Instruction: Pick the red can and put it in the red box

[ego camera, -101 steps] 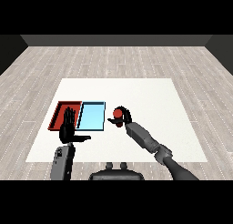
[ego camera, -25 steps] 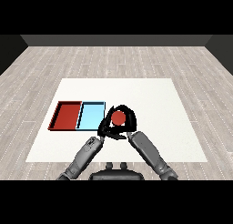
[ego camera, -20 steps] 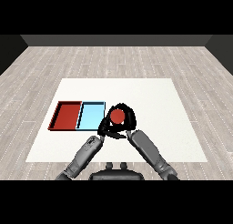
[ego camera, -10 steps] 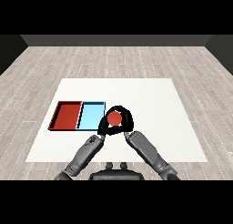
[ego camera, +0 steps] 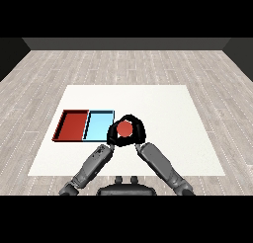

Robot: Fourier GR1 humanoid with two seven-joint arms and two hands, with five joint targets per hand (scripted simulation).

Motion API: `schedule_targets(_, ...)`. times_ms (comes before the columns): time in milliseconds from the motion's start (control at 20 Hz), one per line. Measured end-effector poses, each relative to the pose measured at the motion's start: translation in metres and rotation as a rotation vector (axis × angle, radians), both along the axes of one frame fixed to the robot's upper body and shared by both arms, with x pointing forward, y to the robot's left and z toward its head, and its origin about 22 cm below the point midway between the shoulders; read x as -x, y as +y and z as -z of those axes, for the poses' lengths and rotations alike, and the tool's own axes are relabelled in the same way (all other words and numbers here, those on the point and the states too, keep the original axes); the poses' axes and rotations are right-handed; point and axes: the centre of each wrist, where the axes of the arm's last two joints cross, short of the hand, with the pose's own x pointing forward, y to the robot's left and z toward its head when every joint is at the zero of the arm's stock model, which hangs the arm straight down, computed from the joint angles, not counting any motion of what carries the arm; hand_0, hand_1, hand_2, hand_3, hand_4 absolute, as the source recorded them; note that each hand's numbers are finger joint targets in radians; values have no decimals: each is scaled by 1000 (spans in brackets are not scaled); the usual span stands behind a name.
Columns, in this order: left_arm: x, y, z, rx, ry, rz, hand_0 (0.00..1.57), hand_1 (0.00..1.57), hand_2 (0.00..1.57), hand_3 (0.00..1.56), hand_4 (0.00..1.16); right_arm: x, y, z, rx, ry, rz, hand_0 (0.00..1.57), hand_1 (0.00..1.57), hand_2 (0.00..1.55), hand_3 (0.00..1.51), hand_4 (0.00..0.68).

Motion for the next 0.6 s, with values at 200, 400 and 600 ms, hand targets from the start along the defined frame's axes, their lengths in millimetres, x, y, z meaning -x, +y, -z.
schedule_targets(200, 2, -4, -1, -8, -23, -40, 1571, 1571, 1571, 1494, 1139, 0, -3, -1, -13, -1, -16, 1491, 1491, 1435, 1383, 595)
schedule_targets(400, 5, -3, 4, 3, -68, -60, 1571, 1571, 1571, 1513, 1147, 5, -3, -2, -10, 20, -21, 0, 0, 0, 0, 0)
schedule_targets(600, 4, -3, 4, 17, -97, -65, 1571, 1571, 1571, 1513, 1147, 2, -1, 1, 35, 53, -15, 0, 0, 0, 0, 0)
